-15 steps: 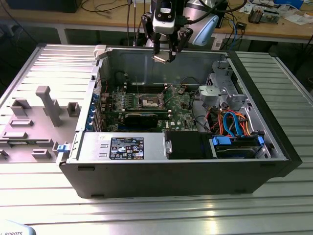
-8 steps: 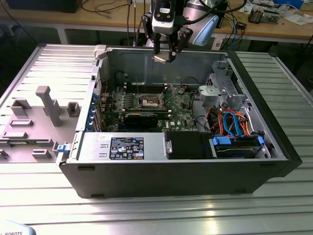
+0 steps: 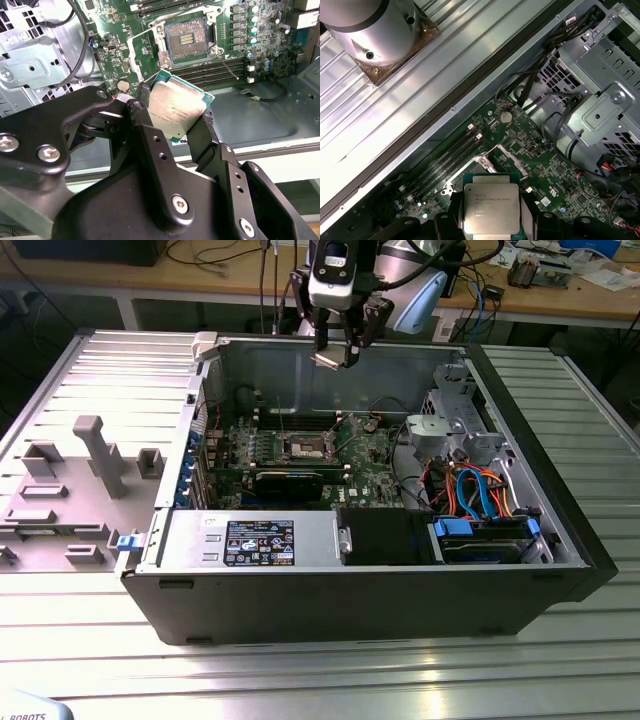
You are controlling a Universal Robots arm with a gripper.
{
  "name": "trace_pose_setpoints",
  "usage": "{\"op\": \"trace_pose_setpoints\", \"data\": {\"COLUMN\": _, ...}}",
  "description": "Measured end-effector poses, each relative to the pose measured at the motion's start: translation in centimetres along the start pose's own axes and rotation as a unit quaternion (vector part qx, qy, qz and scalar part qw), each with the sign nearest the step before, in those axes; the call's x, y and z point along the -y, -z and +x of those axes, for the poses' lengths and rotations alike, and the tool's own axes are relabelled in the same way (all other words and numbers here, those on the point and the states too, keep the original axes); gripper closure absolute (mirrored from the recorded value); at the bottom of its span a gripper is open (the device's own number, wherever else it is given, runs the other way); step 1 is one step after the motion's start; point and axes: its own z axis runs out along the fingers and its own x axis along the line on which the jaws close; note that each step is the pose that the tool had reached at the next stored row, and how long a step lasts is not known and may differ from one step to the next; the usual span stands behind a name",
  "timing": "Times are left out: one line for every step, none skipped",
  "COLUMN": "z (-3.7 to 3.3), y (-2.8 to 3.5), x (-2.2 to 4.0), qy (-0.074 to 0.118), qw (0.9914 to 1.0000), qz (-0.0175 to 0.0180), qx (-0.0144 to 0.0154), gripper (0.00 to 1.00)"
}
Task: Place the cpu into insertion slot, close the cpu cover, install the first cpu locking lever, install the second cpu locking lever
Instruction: 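Place the cpu into insertion slot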
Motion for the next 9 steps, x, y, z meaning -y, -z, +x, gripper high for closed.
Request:
{"op": "trace_pose_setpoints", "data": {"z": 0.00, "y": 0.00, "x": 0.00, "qy": 0.000, "qw": 1.00000, "qz": 0.0000, "qx": 0.0000, "gripper": 0.46}}
{"op": "trace_pose_setpoints", "data": {"z": 0.00, "y": 0.00, "x": 0.00, "qy": 0.000, "qw": 1.00000, "qz": 0.0000, "qx": 0.0000, "gripper": 0.46}}
{"op": "trace_pose_setpoints", "data": {"z": 0.00, "y": 0.00, "x": 0.00, "qy": 0.000, "qw": 1.00000, "qz": 0.0000, "qx": 0.0000, "gripper": 0.46}}
{"op": "trace_pose_setpoints", "data": {"z": 0.00, "y": 0.00, "x": 0.00, "qy": 0.000, "qw": 1.00000, "qz": 0.0000, "qx": 0.0000, "gripper": 0.46}}
{"op": "trace_pose_setpoints", "data": {"z": 0.00, "y": 0.00, "x": 0.00, "qy": 0.000, "qw": 1.00000, "qz": 0.0000, "qx": 0.0000, "gripper": 0.46}}
{"op": "trace_pose_setpoints", "data": {"z": 0.00, "y": 0.00, "x": 0.00, "qy": 0.000, "qw": 1.00000, "qz": 0.0000, "qx": 0.0000, "gripper": 0.46}}
{"op": "trace_pose_setpoints", "data": {"z": 0.00, "y": 0.00, "x": 0.00, "qy": 0.000, "qw": 1.00000, "qz": 0.0000, "qx": 0.0000, "gripper": 0.46}}
{"op": "trace_pose_setpoints", "data": {"z": 0.00, "y": 0.00, "x": 0.00, "qy": 0.000, "qw": 1.00000, "qz": 0.0000, "qx": 0.0000, "gripper": 0.46}}
{"op": "trace_pose_setpoints", "data": {"z": 0.00, "y": 0.00, "x": 0.00, "qy": 0.000, "qw": 1.00000, "qz": 0.0000, "qx": 0.0000, "gripper": 0.46}}
